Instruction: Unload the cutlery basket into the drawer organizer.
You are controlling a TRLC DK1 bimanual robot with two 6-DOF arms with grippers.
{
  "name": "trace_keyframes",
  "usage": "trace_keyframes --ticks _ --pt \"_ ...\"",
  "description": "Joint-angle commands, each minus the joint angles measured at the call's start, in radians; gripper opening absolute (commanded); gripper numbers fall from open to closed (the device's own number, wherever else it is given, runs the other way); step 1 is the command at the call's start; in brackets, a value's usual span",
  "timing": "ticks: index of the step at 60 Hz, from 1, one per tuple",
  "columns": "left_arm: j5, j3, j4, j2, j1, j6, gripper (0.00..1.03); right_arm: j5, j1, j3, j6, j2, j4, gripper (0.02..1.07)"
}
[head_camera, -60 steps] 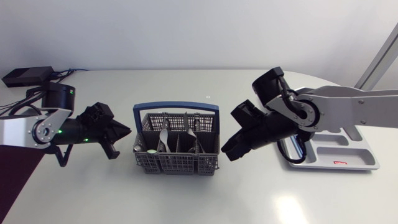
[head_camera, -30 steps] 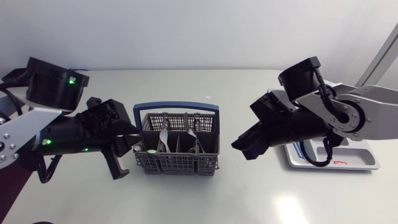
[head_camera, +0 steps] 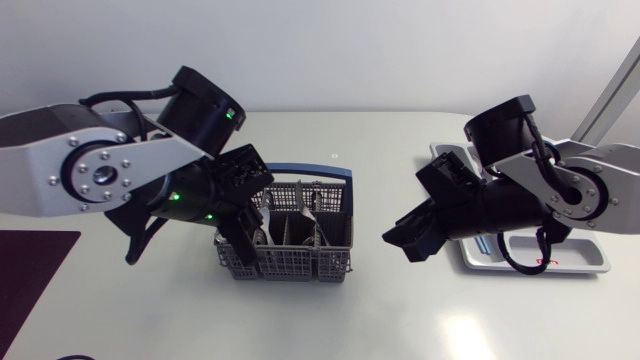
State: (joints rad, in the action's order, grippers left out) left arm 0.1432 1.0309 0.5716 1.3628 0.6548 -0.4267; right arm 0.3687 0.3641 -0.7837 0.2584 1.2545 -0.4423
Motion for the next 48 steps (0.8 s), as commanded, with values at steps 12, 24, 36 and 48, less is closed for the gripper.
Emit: trace_keyframes --ticks 12,24,36,48 --pt "0.042 0.077 -0.003 0.128 0.011 0.072 0.28 -0.002 -0.005 0.011 0.004 -0.001 -0.004 0.57" --pt "0.113 0.083 -0.035 0.176 0.014 0.089 0.28 -0.002 -0.005 0.003 0.002 0.005 -0.004 0.58" --pt "0.131 0.077 -0.044 0.182 0.022 0.092 0.28 -0.004 -0.005 0.003 0.002 0.008 -0.003 0.58" --pt "0.13 0.063 -0.044 0.105 0.04 0.083 0.28 -0.004 -0.005 0.004 0.004 0.005 -0.007 0.58"
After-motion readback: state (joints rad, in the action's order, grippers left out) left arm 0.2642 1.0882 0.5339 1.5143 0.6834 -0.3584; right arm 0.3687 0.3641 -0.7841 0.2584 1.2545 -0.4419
